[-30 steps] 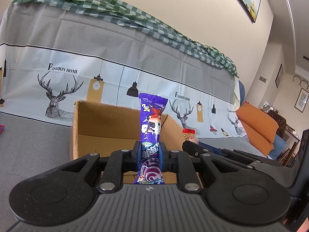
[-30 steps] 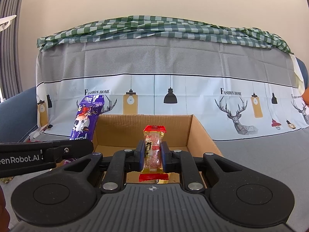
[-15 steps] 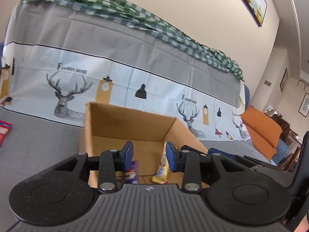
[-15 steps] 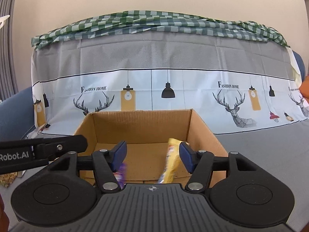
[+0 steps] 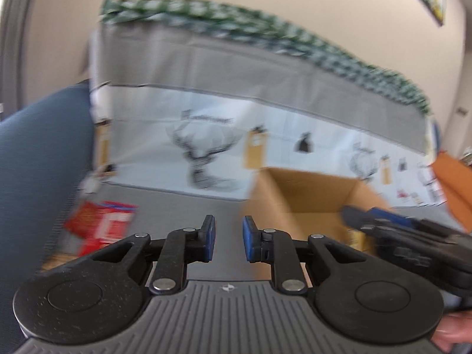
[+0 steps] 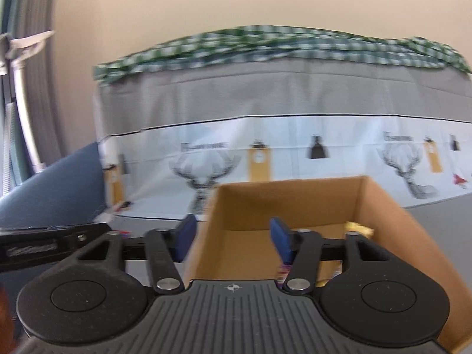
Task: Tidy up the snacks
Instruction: 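Move both tools back from the box to the remaining snacks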
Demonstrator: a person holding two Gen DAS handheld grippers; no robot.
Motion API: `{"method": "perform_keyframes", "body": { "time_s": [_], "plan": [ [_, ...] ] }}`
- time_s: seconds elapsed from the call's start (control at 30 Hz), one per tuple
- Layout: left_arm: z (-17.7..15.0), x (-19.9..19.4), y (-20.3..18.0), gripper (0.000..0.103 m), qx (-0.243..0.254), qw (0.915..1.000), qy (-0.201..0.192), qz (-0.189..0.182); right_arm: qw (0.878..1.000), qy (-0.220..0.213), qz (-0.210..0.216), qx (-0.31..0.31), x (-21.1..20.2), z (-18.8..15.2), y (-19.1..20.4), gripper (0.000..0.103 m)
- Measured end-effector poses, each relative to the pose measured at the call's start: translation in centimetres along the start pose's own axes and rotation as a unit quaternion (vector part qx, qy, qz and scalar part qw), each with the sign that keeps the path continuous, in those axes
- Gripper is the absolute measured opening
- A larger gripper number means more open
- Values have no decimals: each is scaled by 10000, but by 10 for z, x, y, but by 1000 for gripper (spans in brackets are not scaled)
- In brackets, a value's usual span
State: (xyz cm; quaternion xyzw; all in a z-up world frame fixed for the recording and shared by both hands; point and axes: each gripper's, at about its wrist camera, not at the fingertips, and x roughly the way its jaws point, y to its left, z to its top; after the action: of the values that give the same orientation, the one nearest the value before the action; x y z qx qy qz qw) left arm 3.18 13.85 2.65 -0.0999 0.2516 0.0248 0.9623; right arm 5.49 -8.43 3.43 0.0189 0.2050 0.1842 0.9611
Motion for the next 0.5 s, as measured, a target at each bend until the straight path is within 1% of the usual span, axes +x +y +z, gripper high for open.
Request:
{"method": "perform_keyframes", "body": {
  "time_s": [0.07, 0.17, 0.27, 0.37, 0.4, 0.43, 0.5],
  "plan": [
    [1, 9, 31, 21, -185, 9994, 214, 197, 9995, 17, 309, -78, 3, -2, 17, 38],
    [-2, 25, 70, 21, -383, 9963, 551, 535, 9973, 74, 711, -187, 7, -3, 40, 37],
    [-2, 38, 86, 23, -335, 9949, 665, 679, 9939, 240, 1028, -303, 15, -4, 59, 38],
    [-1, 53, 90, 26, -209, 9935, 772, 806, 9892, 562, 1309, -356, 27, -6, 73, 38],
    [-2, 59, 91, 31, -183, 9926, 833, 865, 9880, 648, 1344, -393, 30, -7, 77, 38],
    [-2, 66, 92, 41, -159, 9914, 895, 945, 9869, 729, 1372, -437, 32, -10, 81, 38],
    [-3, 81, 94, 51, -117, 9890, 980, 1100, 9845, 939, 1389, -516, 38, -14, 87, 38]
  ]
}}
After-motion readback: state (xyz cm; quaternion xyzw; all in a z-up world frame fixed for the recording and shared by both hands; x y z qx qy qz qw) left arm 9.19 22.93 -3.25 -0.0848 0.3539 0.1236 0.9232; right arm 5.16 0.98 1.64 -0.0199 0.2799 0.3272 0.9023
